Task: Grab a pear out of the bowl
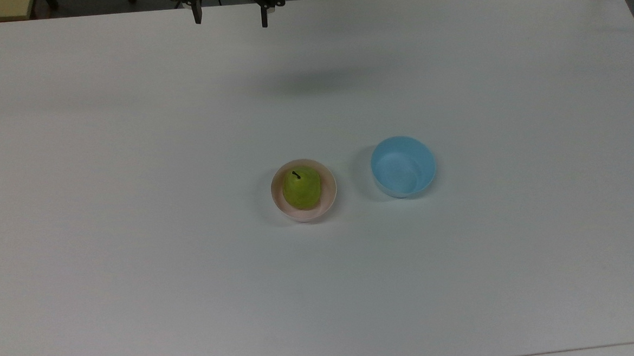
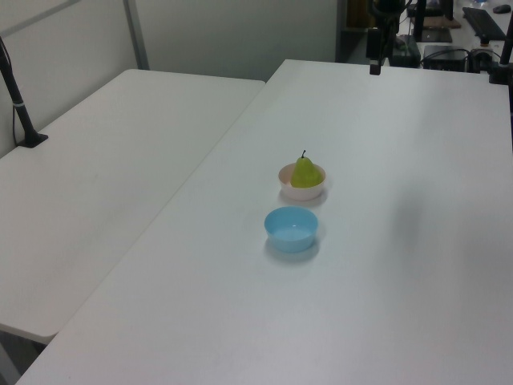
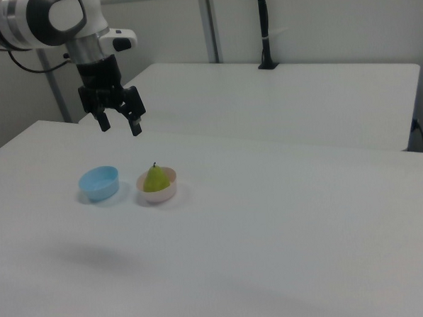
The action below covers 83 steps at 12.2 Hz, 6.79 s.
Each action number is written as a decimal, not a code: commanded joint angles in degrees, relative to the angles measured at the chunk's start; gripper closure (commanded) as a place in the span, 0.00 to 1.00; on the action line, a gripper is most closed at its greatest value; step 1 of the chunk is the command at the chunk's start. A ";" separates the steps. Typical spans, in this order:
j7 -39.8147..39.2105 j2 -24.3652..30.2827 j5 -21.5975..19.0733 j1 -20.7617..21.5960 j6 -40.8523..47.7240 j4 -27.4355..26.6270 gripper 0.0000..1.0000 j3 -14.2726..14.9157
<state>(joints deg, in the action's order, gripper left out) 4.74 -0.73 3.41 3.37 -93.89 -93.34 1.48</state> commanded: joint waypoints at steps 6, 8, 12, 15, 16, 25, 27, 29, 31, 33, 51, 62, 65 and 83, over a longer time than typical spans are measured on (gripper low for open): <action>-1.40 0.38 -0.43 0.14 -0.50 -0.79 0.00 0.28; -1.49 0.29 -0.51 0.06 -0.59 -0.79 0.00 0.28; -1.66 -1.20 -1.57 0.14 -4.89 -0.88 0.00 0.28; -2.79 -4.44 -1.66 0.50 -10.51 -0.79 0.00 -0.16; -4.72 -5.67 -1.83 0.58 -12.09 -0.79 0.00 -0.34; -4.65 -19.47 -1.66 5.59 -25.54 0.62 0.00 -0.34; -4.91 -22.20 -1.04 5.77 -28.35 0.62 0.05 -0.34; -4.91 -23.96 -0.87 5.68 -30.64 0.62 0.11 -0.34; -4.74 -25.54 -0.78 5.77 -31.53 0.62 0.12 -0.34; -4.56 -26.51 -0.69 5.86 -33.80 0.53 0.12 -0.34; -5.00 -23.63 -0.95 5.33 -30.41 0.88 0.55 -0.25; -9.13 -23.79 -0.60 -5.91 -32.13 2.20 0.54 0.45; -9.22 -26.42 1.76 -8.64 -38.11 2.11 0.54 0.45; -4.14 -15.99 5.29 -4.09 -21.11 1.58 0.00 -0.25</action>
<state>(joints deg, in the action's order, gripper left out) -2.90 -22.58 8.43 -3.98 -121.71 -90.06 0.91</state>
